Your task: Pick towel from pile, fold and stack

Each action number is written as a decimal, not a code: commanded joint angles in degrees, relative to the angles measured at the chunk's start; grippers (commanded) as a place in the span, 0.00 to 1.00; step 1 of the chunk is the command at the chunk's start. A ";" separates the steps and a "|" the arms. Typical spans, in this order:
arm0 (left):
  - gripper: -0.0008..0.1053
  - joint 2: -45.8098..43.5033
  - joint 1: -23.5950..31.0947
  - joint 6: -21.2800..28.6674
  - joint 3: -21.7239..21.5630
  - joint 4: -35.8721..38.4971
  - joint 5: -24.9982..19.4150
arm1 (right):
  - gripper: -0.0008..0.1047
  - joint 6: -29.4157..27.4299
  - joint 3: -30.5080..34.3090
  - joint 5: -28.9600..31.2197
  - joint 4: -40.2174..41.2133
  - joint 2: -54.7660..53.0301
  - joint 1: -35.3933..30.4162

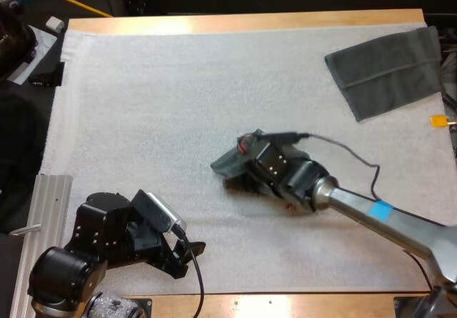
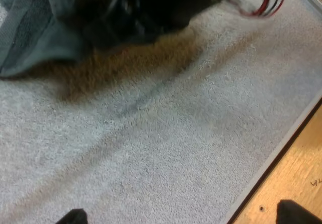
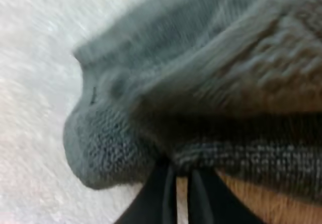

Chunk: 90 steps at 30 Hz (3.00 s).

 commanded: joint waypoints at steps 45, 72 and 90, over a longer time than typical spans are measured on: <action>0.67 0.40 -0.05 0.30 -0.50 -3.74 -14.26 | 0.53 -7.72 2.40 -7.40 21.74 -9.86 -5.59; 0.67 0.20 -0.24 -0.74 -0.49 -3.74 -9.97 | 0.33 5.52 11.49 -11.78 -3.47 -1.18 -7.05; 0.67 0.07 -0.25 -0.67 -0.45 -3.84 -9.58 | 0.01 -9.18 4.86 -5.51 7.56 -17.99 -6.22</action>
